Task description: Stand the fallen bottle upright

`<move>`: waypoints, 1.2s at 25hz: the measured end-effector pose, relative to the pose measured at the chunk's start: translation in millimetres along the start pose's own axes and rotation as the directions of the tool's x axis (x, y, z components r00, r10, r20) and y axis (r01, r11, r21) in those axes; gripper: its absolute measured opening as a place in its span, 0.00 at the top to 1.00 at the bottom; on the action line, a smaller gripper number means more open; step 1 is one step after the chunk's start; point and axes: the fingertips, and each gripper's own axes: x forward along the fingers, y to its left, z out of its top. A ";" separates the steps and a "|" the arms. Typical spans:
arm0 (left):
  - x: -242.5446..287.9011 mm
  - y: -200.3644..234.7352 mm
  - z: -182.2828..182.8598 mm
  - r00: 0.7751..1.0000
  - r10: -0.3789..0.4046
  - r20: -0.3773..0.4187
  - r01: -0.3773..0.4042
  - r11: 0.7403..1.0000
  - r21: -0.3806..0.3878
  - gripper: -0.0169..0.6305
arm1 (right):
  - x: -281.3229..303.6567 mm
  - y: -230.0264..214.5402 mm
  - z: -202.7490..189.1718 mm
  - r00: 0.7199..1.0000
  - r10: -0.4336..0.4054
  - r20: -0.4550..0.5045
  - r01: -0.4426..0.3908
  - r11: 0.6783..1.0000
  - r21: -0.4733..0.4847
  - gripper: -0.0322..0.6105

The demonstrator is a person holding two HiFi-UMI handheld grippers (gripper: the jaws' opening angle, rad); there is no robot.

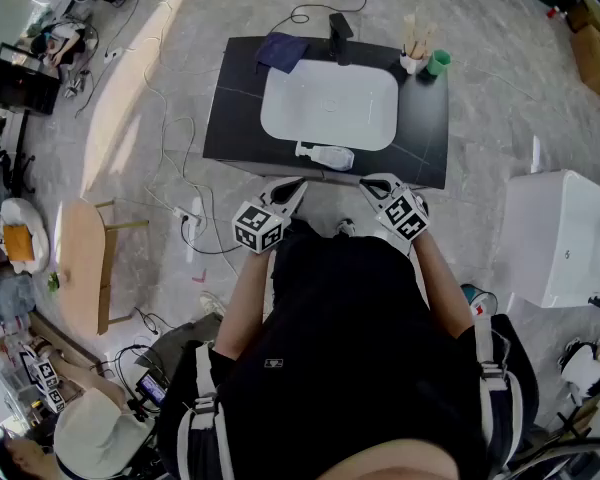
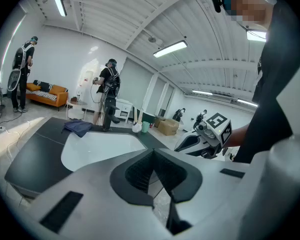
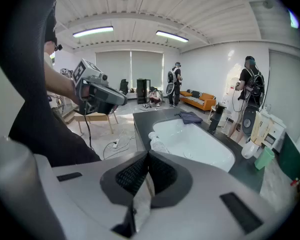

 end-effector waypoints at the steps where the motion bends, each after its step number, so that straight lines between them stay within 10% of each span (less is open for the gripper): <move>1: 0.6 1.6 1.2 1.000 0.000 -0.001 0.000 1.000 0.001 0.95 | 1.1 -1.1 1.8 1.000 0.001 0.002 -0.001 1.000 0.002 0.86; 30: -31.9 40.5 -5.6 0.996 0.085 0.029 -0.083 0.995 -0.063 0.95 | 42.1 0.6 29.2 0.999 0.037 -0.029 -0.037 0.999 -0.023 0.86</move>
